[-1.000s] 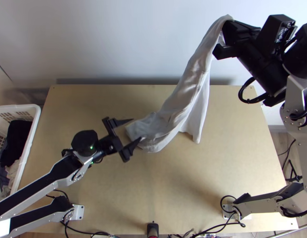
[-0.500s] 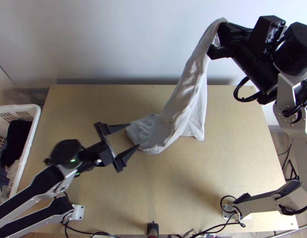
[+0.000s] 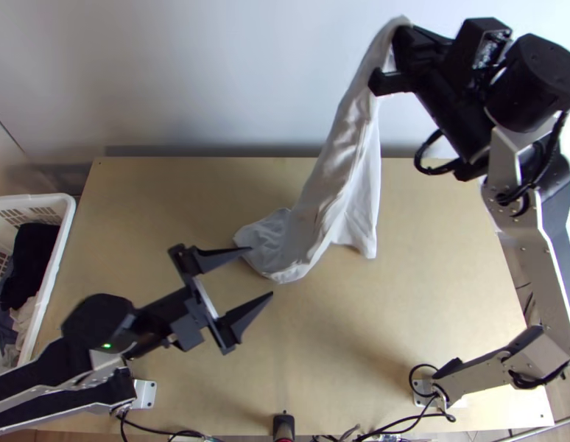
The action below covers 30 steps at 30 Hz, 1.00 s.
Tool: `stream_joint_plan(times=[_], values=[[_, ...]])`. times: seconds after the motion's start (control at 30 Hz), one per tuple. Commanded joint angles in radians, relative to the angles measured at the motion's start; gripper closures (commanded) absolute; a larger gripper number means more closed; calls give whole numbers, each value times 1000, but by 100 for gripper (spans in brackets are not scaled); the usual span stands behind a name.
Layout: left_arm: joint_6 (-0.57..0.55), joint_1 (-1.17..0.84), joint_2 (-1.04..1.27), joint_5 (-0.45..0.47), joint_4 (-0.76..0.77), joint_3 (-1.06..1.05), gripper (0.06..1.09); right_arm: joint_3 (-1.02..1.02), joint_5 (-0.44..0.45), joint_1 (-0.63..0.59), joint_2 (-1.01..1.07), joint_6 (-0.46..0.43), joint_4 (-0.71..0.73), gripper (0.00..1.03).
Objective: Fold the t-shirt
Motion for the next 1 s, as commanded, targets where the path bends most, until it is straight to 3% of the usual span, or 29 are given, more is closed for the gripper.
stream_joint_plan(times=[0.0, 0.23, 0.4, 0.53, 0.7, 0.97], values=[[-72, -57, 79, -56, 168, -71, 10, 34, 85, 104, 62, -70, 93, 100], [-133, -121, 275, -137, 371, -45, 10, 66, 151, 198, 100, -177, 191, 100], [-179, -166, 430, -188, 433, 18, 10, 66, 162, 224, 96, -180, 204, 100], [-129, -158, 567, -257, 443, 78, 10, 64, 166, 230, 71, -186, 203, 100], [-115, -112, 662, -274, 496, 90, 10, 54, 169, 231, 37, -199, 192, 100], [-84, -14, 545, -320, 522, -32, 10, 37, 173, 221, -10, -228, 185, 100]])
